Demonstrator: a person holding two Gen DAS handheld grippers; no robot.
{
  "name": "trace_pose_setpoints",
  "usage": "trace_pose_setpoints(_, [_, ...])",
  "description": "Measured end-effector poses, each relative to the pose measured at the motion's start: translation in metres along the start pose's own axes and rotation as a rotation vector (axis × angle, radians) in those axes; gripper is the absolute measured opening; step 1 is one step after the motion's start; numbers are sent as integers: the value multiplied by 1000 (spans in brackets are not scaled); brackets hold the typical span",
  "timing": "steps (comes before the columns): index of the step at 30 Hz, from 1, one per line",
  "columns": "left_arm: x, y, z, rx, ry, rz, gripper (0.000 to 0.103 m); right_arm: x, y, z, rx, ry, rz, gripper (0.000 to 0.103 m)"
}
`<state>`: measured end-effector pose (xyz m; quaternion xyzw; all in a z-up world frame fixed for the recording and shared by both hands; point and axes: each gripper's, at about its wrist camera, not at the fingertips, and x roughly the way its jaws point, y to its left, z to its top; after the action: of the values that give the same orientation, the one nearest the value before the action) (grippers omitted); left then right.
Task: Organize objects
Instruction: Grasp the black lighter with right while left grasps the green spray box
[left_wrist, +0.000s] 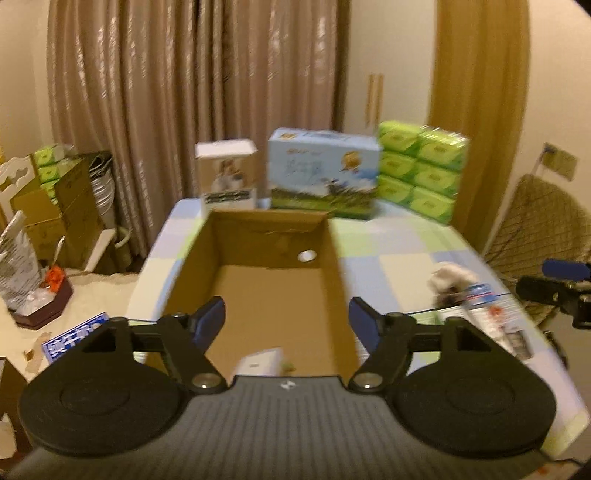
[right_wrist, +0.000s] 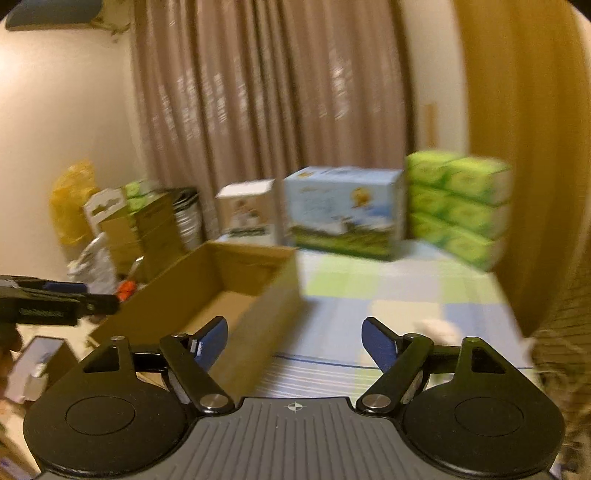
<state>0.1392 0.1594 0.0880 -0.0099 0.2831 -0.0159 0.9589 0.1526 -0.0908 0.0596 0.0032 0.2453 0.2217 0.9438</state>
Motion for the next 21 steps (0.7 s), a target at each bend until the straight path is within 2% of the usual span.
trace_pose_setpoints(6, [-27, -64, -5, -10, -22, -127, 88, -68, -51, -32, 12, -2, -162, 85])
trace_pose_setpoints(11, [-21, -119, -17, 15, 2, -195, 95, -101, -92, -56, 69, 30, -260, 85])
trace_pose_setpoints(16, [2, -166, -36, 67, 45, -197, 100, -118, -125, -78, 104, 57, -320, 85])
trace_pose_setpoints(21, [41, -192, -55, 89, 119, -182, 102, -114, -154, -98, 146, 81, -344, 85])
